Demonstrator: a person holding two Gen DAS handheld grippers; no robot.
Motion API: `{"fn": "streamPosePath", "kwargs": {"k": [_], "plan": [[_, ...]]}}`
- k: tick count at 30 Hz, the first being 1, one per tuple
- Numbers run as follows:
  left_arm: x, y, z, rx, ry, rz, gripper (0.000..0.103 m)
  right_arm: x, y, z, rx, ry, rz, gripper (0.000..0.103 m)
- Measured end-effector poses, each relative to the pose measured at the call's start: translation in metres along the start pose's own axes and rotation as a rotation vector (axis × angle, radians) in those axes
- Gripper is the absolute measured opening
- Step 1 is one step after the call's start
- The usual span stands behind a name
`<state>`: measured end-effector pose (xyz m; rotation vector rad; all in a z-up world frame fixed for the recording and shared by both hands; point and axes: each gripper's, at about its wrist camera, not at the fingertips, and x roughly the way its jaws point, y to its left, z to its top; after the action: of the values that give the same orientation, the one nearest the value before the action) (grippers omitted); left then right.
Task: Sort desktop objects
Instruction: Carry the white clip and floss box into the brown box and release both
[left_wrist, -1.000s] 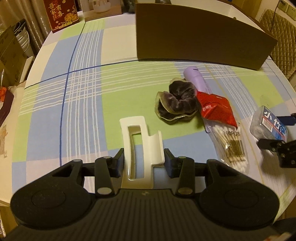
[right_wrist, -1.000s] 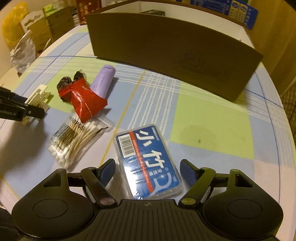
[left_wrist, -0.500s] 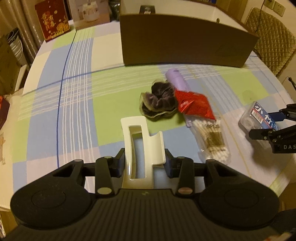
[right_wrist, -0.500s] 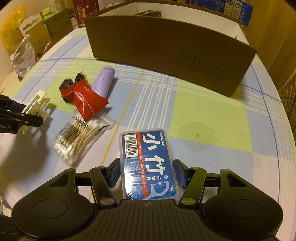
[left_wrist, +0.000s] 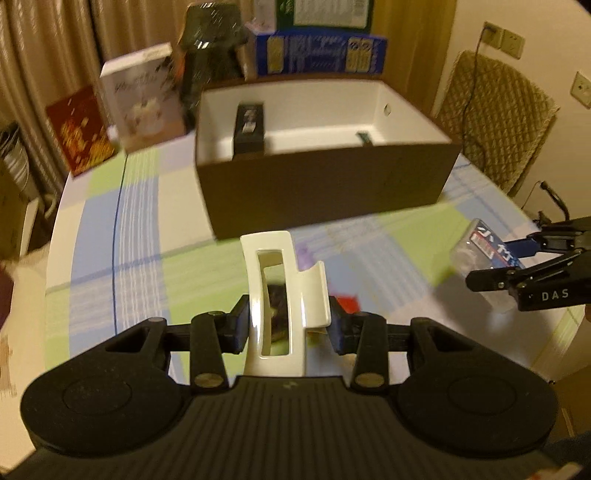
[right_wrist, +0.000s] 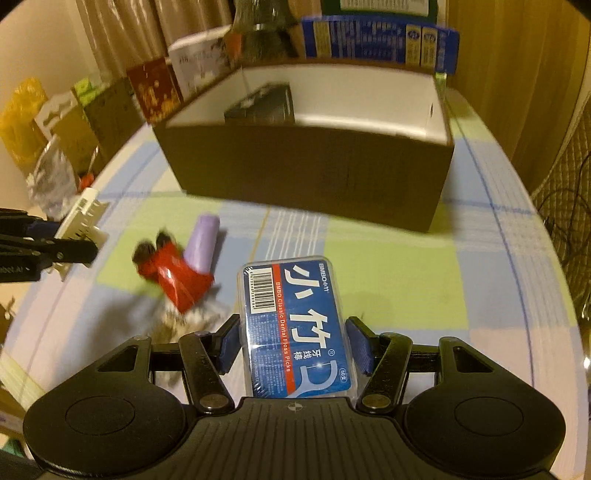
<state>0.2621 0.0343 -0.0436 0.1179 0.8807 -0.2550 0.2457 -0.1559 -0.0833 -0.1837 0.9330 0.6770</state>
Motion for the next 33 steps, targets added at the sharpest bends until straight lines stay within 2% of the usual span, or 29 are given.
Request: {"fn": "streamPosePath", "kwargs": {"k": [7,19,24,33], "plan": [[0.008,-0.008,0.035,0.039,-0.045,-0.025,0.036,-0.007,-0.007,0.034,-0.010,-0.058,0.002,0.057],[0.042,-0.014,0.114,0.100,-0.113,-0.074,0.036,-0.006,-0.027,0.119,-0.003,-0.165,0.006,0.057],[0.068,-0.013,0.150,0.113,-0.113,-0.090,0.036,0.017,-0.040,0.153,0.015,-0.160,-0.002,0.057],[0.129,-0.012,0.199,0.134,-0.065,-0.092,0.036,0.066,-0.070,0.191,0.060,-0.112,-0.054,0.057]]}}
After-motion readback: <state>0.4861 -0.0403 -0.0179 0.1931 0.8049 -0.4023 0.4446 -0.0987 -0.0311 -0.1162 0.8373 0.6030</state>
